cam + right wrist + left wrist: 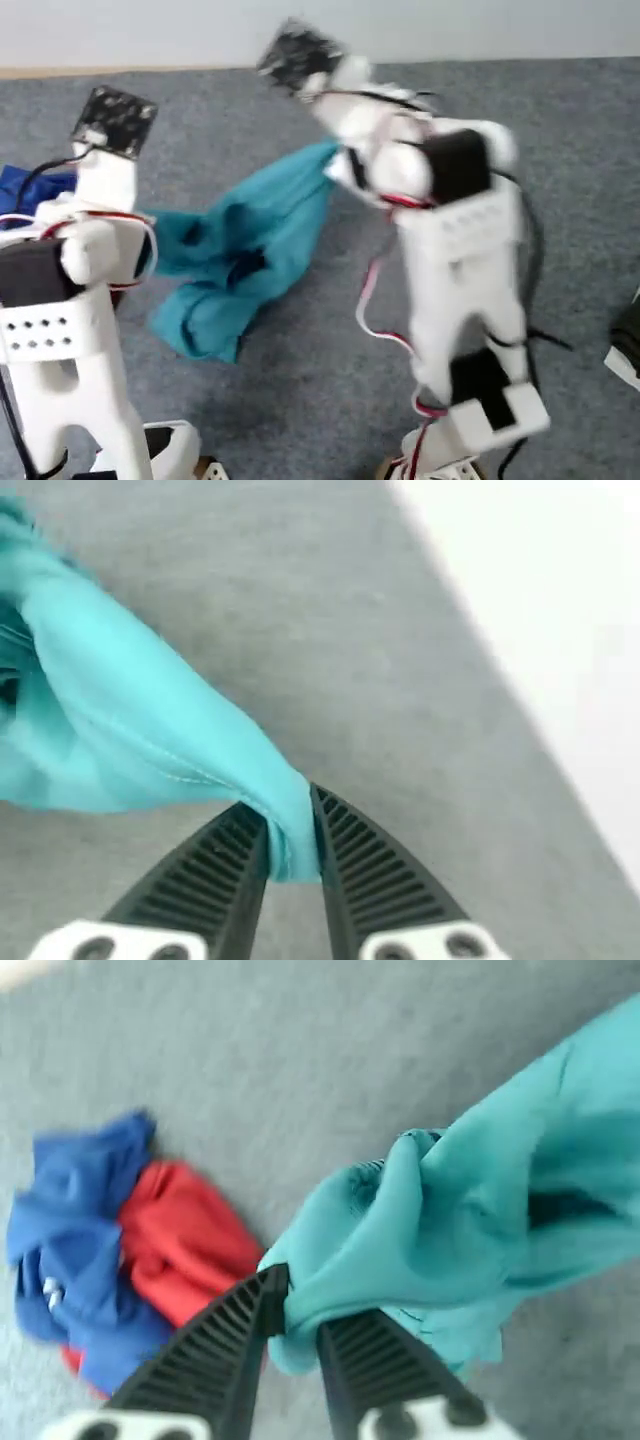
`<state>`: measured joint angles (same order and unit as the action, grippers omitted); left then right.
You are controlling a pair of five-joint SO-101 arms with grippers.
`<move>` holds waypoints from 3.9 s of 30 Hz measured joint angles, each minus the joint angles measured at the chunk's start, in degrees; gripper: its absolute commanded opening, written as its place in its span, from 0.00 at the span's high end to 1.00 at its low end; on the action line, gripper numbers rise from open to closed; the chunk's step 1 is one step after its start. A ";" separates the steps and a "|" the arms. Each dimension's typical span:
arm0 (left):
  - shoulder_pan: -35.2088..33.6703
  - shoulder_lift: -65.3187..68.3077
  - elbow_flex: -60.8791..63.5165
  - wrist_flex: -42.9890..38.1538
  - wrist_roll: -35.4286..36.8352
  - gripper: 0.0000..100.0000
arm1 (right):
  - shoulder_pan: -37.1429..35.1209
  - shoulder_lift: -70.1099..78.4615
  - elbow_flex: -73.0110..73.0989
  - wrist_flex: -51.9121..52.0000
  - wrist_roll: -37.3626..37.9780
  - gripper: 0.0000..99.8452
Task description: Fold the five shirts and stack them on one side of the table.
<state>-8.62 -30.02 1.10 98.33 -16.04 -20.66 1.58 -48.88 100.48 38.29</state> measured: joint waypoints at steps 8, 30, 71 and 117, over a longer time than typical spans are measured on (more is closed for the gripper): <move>7.82 0.00 -10.64 -1.93 8.09 1.00 | 15.21 -15.12 -0.09 0.00 5.01 0.99; 8.26 -0.62 -43.43 -3.43 8.88 1.00 | 37.19 -36.84 -2.11 -11.34 8.18 0.99; 3.96 -24.18 -27.43 1.05 8.88 1.00 | 38.77 -45.19 -3.60 -24.79 18.29 0.99; 4.04 -5.45 37.45 -55.91 8.88 1.00 | 29.27 -41.67 75.60 -68.48 17.05 0.99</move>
<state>-4.57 -35.47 38.55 42.42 -7.16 8.62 -40.09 26.73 32.00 55.34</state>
